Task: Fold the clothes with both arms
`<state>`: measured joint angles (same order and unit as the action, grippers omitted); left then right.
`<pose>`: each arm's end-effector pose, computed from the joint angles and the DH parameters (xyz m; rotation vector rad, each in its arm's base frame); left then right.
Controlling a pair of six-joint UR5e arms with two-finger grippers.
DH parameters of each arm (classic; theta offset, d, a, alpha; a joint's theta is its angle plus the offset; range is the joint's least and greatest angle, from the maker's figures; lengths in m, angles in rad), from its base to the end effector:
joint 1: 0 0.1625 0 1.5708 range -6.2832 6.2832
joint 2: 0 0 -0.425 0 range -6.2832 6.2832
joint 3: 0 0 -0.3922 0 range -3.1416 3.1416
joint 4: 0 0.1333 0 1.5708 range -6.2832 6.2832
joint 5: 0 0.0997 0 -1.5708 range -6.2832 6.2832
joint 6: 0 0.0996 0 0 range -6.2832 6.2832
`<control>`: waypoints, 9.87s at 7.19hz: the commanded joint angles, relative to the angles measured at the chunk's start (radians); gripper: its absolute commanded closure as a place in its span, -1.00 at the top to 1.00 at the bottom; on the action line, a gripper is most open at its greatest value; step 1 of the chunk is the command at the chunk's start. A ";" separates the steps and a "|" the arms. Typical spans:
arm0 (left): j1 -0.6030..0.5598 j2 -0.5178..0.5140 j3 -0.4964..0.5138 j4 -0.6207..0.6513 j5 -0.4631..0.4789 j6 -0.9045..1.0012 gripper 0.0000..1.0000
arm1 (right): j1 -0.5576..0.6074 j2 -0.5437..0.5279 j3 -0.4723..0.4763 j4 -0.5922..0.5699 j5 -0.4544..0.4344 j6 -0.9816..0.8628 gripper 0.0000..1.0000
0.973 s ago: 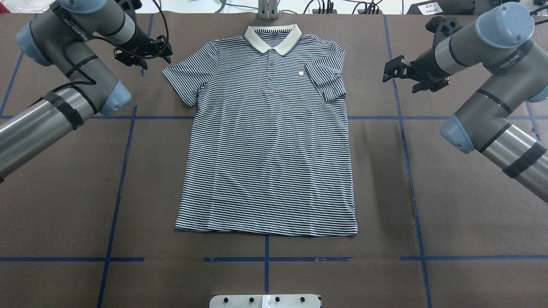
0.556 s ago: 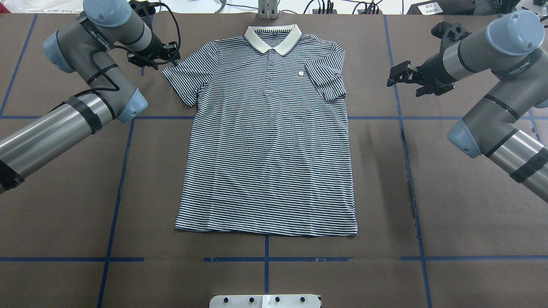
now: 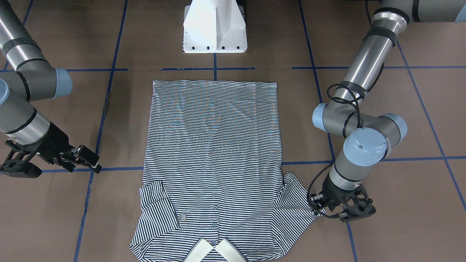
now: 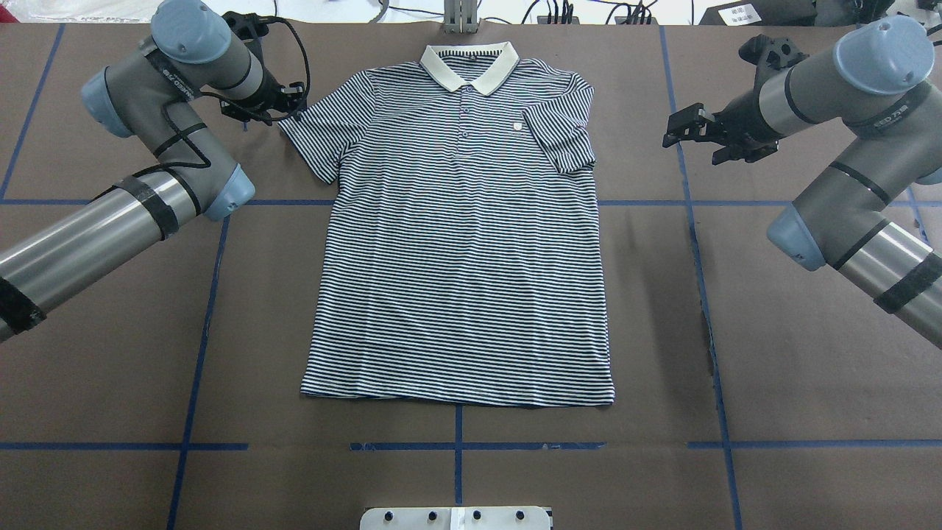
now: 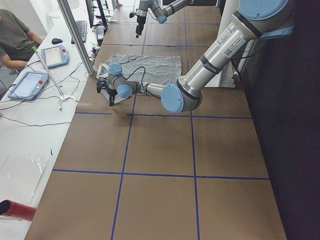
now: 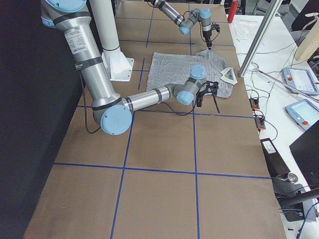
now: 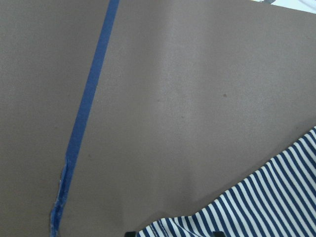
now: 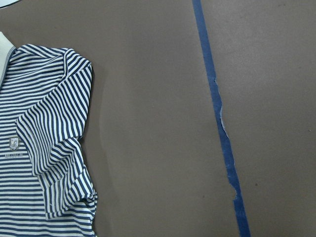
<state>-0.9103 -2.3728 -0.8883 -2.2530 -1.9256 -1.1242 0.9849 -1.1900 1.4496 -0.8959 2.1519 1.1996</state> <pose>0.4321 -0.7170 0.4045 0.2372 0.8305 -0.2925 -0.3012 -0.5961 0.4257 0.1504 -1.0442 0.2847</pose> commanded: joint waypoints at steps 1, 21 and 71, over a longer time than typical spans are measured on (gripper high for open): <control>0.010 0.003 0.000 0.000 0.000 0.001 0.08 | 0.000 0.003 0.000 0.000 0.000 0.000 1.00; 0.114 -0.236 0.068 0.012 0.132 -0.109 -1.00 | 0.008 -0.040 0.031 0.000 0.028 0.000 1.00; 0.686 0.609 -1.115 0.432 0.399 -0.637 -1.00 | -0.881 -0.272 0.630 -0.400 -0.862 0.851 -1.00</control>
<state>-0.2253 -1.7616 -1.9897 -1.8285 -1.5230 -1.7647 0.1046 -1.4621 2.0800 -1.2962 1.2901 2.0509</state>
